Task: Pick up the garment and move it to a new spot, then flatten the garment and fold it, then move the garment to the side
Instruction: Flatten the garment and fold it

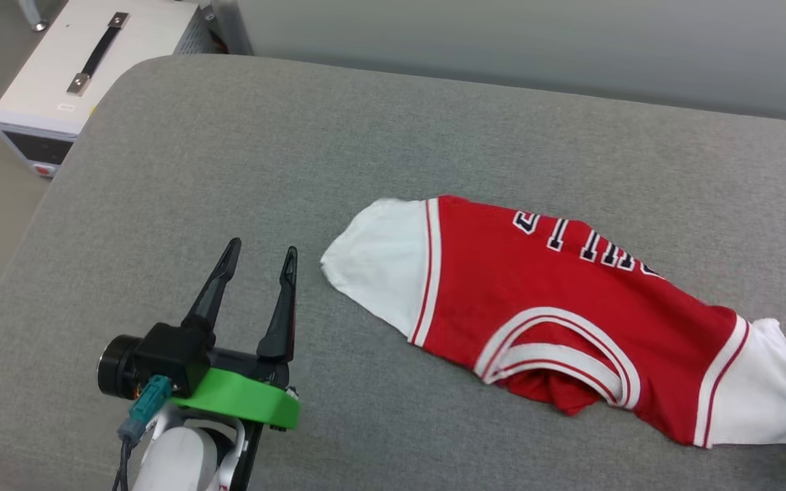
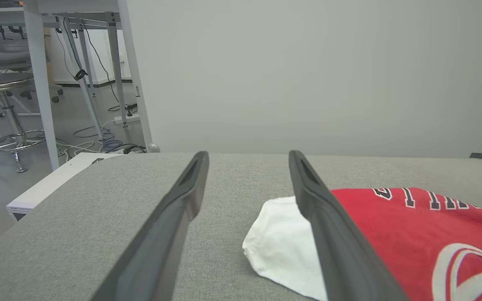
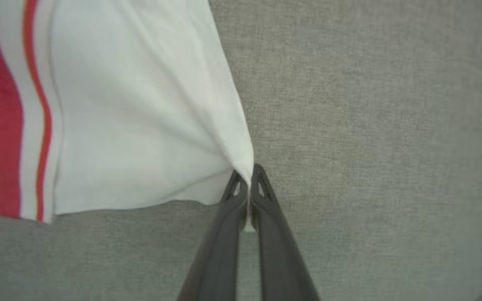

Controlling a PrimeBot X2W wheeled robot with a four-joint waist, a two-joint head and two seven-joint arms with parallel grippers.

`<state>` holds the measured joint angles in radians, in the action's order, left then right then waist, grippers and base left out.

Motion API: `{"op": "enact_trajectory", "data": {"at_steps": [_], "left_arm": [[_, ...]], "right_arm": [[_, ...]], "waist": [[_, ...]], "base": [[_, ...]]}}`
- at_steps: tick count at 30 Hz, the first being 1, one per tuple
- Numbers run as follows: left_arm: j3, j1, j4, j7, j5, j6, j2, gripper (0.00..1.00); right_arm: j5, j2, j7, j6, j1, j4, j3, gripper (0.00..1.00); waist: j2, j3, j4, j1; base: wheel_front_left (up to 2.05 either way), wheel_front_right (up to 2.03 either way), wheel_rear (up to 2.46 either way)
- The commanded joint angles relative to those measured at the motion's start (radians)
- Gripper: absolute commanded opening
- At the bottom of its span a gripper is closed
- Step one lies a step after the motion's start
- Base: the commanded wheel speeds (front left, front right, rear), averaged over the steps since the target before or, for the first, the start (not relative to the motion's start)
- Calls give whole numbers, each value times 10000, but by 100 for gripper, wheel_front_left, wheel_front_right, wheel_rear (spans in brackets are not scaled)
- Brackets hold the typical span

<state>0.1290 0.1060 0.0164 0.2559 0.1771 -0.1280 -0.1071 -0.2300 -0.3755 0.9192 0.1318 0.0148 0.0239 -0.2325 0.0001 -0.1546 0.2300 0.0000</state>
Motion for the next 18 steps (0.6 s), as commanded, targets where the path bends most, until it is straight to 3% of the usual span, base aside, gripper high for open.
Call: {"op": "enact_trajectory", "data": {"at_steps": [1, 7, 10, 11, 12, 13, 18], "left_arm": [[15, -58, 10, 59, 65, -26, -91, 100], [72, -38, 138, 59, 122, -26, -160, 100], [94, -40, 209, 59, 167, -26, -180, 100], [106, -41, 241, 59, 184, -26, -191, 100], [112, -42, 267, 59, 196, -26, -201, 100], [108, -48, 295, 59, 211, -26, -210, 100], [96, -111, 473, 59, 363, -26, -217, 100]], "right_arm": [[-169, -134, 44, -11, -131, -50, -116, 0], [-227, -758, -291, -11, -213, 273, -205, 0], [-133, -725, -674, -11, -100, 594, -148, 0], [-86, -684, -860, -11, -63, 712, -99, 31], [-43, -641, -1043, -11, -31, 790, -65, 70], [-13, -531, -1208, -11, 20, 923, -88, 100], [38, -180, -2397, -11, 284, 1068, 10, 100]], "waist": [[-1, 211, -284, 0], [-1, 200, -486, 0], [-1, 187, -553, 0], [-1, 183, -574, 0], [-1, 186, -593, 0], [-1, 200, -625, 0], [-1, 394, -848, 0]], "base": [[0, 0, 0], [0, 0, 0], [0, 0, 0], [0, 0, 0], [0, 0, 0], [0, 0, 0], [0, 0, 0]]}}
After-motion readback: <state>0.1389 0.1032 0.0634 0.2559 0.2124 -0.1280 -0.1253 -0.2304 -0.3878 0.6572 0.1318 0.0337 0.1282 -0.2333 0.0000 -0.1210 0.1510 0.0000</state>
